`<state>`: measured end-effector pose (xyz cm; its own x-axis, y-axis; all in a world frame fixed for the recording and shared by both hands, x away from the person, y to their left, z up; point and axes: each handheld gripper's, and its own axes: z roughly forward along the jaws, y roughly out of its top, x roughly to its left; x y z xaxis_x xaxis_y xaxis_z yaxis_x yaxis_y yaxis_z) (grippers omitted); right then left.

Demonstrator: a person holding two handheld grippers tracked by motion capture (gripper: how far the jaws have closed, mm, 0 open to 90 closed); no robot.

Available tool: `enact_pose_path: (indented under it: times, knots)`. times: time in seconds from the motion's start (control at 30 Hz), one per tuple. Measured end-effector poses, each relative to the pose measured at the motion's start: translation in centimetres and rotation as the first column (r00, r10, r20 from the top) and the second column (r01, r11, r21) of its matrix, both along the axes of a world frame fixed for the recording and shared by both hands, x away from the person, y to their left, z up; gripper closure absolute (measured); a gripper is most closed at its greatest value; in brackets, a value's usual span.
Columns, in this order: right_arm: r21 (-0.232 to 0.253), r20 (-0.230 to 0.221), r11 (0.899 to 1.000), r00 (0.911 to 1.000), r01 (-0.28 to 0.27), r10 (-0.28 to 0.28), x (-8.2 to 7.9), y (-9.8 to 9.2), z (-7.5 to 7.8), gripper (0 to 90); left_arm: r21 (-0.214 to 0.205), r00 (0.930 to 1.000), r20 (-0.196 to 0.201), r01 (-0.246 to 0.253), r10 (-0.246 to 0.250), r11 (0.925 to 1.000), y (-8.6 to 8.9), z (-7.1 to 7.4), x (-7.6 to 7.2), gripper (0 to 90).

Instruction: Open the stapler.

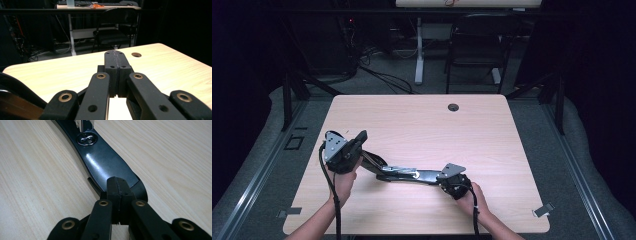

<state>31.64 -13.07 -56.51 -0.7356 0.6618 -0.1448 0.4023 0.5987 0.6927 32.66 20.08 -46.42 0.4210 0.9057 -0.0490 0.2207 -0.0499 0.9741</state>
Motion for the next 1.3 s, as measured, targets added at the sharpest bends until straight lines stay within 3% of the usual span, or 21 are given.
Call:
enact_pose_path:
  times: [0.23, 0.47, 0.5, 0.53, 0.57, 0.6, 0.63, 0.7, 0.83, 0.87, 0.9, 0.97, 1.0, 1.03, 1.07, 1.1, 1.13, 1.17, 1.23, 1.27, 1.3]
  knots:
    - [-0.005, -0.013, 1.0, 0.9999, -0.002, 0.002, 0.2, 0.1, 0.1, 90.0, 0.034, 0.9892, -0.077, 0.128, -0.125, 0.9913, -1.0, -0.3, 0.3, 83.2]
    - [-0.019, -0.039, 1.0, 0.9992, -0.012, 0.011, 0.5, 0.0, 0.4, 85.7, 0.07, 0.9594, -0.141, 0.256, -0.245, 0.9641, -2.3, -0.5, 0.2, 66.0]
    - [-0.027, -0.053, 0.999, 0.9984, -0.02, 0.019, 0.6, 0.0, 0.6, 84.2, 0.082, 0.9447, -0.172, 0.296, -0.279, 0.9516, -2.9, -0.7, 0.2, 62.6]
    - [-0.029, -0.053, 0.999, 0.9984, -0.019, 0.017, 0.6, 0.1, 0.6, 84.2, 0.082, 0.9447, -0.172, 0.296, -0.279, 0.9516, -2.9, -0.7, 0.2, 59.5]
    - [-0.034, -0.05, 0.999, 0.9986, -0.022, 0.02, 0.5, 0.2, 0.6, 84.3, 0.09, 0.929, -0.203, 0.332, -0.309, 0.9389, -3.4, -0.9, 0.2, 55.9]
    - [-0.054, -0.052, 0.998, 0.9981, -0.035, 0.032, 0.5, 0.3, 0.8, 84.3, 0.09, 0.929, -0.203, 0.332, -0.309, 0.9389, -3.4, -0.9, 0.2, 52.0]
    - [-0.069, -0.056, 0.997, 0.9975, -0.046, 0.042, 0.5, 0.4, 0.9, 82.4, 0.098, 0.9131, -0.226, 0.368, -0.339, 0.9247, -3.8, -1.1, 0.1, 48.9]
    - [-0.085, -0.084, 0.995, 0.9951, -0.059, 0.052, 0.6, 0.4, 1.0, 79.7, 0.107, 0.896, -0.252, 0.401, -0.365, 0.9098, -4.2, -1.2, 0.0, 44.4]
    - [-0.064, -0.11, 0.997, 0.9934, -0.041, 0.034, 1.1, -0.2, 1.7, 75.9, 0.105, 0.8723, -0.283, 0.442, -0.399, 0.891, -4.7, -1.4, 0.0, 38.4]
    - [-0.064, -0.11, 0.997, 0.9934, -0.041, 0.034, 1.1, -0.2, 1.7, 75.9, 0.105, 0.8723, -0.283, 0.442, -0.399, 0.891, -4.7, -1.4, 0.0, 37.2]
    - [-0.04, -0.114, 0.999, 0.9931, -0.034, 0.029, 1.3, -0.5, 2.3, 72.6, 0.105, 0.8598, -0.302, 0.46, -0.412, 0.8819, -4.8, -1.5, 0.0, 35.7]
    - [-0.021, -0.129, 0.999, 0.9913, -0.03, 0.027, 1.4, -0.8, 2.7, 67.9, 0.1, 0.848, -0.321, 0.473, -0.422, 0.8752, -5.0, -1.7, 0.1, 33.5]
    - [-0.021, -0.129, 0.999, 0.9913, -0.03, 0.027, 1.4, -0.8, 2.7, 67.9, 0.1, 0.848, -0.321, 0.473, -0.422, 0.8752, -5.0, -1.7, 0.1, 32.2]
    - [-0.009, -0.142, 1.0, 0.9894, -0.03, 0.028, 1.6, -1.1, 3.0, 62.4, 0.095, 0.8322, -0.347, 0.49, -0.432, 0.8668, -5.1, -1.8, 0.2, 30.3]
    - [-0.004, -0.154, 0.999, 0.9875, -0.032, 0.031, 1.7, -1.2, 3.1, 59.2, 0.095, 0.8322, -0.347, 0.49, -0.432, 0.8668, -5.1, -1.8, 0.2, 27.3]
    - [0.002, -0.171, 0.999, 0.9846, -0.037, 0.037, 1.9, -1.3, 3.2, 55.2, 0.096, 0.8148, -0.378, 0.507, -0.44, 0.8566, -5.2, -2.0, 0.1, 24.9]
    - [0.003, -0.178, 0.999, 0.9832, -0.038, 0.038, 2.0, -1.5, 3.2, 51.4, 0.096, 0.8148, -0.378, 0.507, -0.44, 0.8566, -5.2, -2.0, 0.1, 23.2]
    - [0.005, -0.192, 0.999, 0.9808, -0.035, 0.036, 2.1, -1.6, 3.3, 47.2, 0.104, 0.79, -0.414, 0.535, -0.452, 0.8385, -5.4, -2.2, -0.2, 20.3]
    - [-0.014, -0.212, 1.0, 0.9771, -0.026, 0.023, 2.4, -1.7, 3.4, 36.1, 0.118, 0.7684, -0.444, 0.56, -0.461, 0.82, -5.7, -2.5, -0.4, 15.7]
    - [-0.014, -0.212, 1.0, 0.9771, -0.026, 0.023, 2.4, -1.7, 3.4, 36.1, 0.118, 0.7684, -0.444, 0.56, -0.461, 0.82, -5.7, -2.5, -0.4, 14.0]
    - [-0.06, -0.219, 0.998, 0.9758, -0.023, 0.009, 2.5, -1.7, 3.4, 31.9, 0.123, 0.7496, -0.468, 0.579, -0.468, 0.8057, -5.9, -2.8, -0.6, 11.9]
